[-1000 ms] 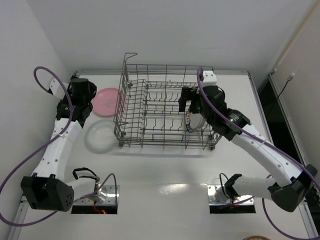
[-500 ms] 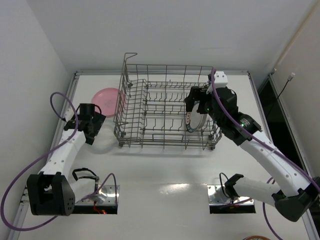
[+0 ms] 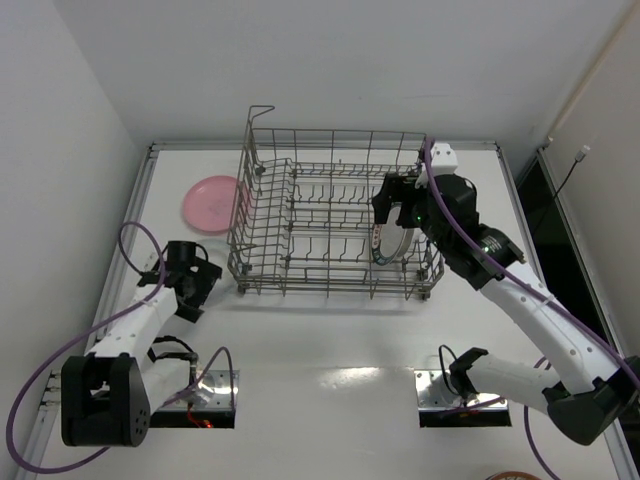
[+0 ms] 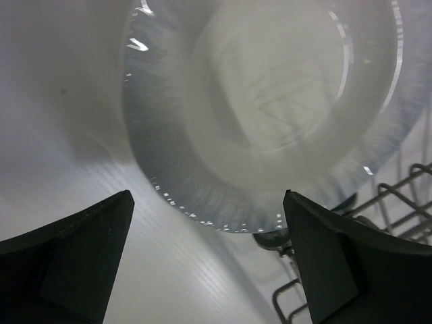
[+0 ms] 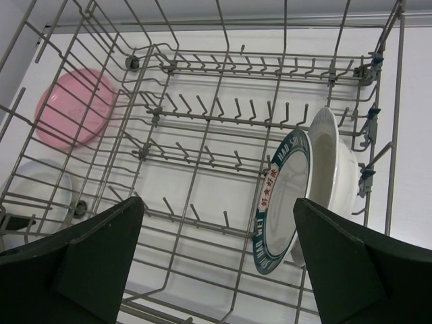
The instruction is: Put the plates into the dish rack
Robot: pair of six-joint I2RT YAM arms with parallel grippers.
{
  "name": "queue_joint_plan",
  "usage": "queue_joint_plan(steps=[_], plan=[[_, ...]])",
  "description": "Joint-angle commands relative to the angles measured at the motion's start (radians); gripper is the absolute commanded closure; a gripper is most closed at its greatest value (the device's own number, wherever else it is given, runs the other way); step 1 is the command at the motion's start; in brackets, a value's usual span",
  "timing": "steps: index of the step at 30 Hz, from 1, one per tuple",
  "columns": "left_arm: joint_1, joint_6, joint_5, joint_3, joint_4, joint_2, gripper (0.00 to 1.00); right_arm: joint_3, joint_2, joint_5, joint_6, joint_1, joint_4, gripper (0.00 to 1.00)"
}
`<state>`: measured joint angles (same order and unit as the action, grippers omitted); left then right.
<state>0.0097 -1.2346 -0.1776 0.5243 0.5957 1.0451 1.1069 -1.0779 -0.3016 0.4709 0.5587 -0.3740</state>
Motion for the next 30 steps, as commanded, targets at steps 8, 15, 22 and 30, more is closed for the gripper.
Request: queue_joint_plan(steps=[8,15,22,30], plan=[[0.101,0.037,0.147,-0.047,-0.234,0.056,0.28,-0.028,0.016,0.016,-0.015,-0.048,0.026,0.08],[0.167,0.069,0.216,-0.110,-0.272,0.066,0.34,-0.038,0.016,0.036,-0.015,-0.081,0.035,0.08],[0.250,0.130,0.305,-0.150,-0.312,0.075,0.62,-0.056,0.016,0.067,-0.015,-0.112,0.044,0.08],[0.273,0.153,0.290,-0.075,-0.217,0.056,1.00,-0.074,0.016,0.100,-0.006,-0.143,0.044,0.08]])
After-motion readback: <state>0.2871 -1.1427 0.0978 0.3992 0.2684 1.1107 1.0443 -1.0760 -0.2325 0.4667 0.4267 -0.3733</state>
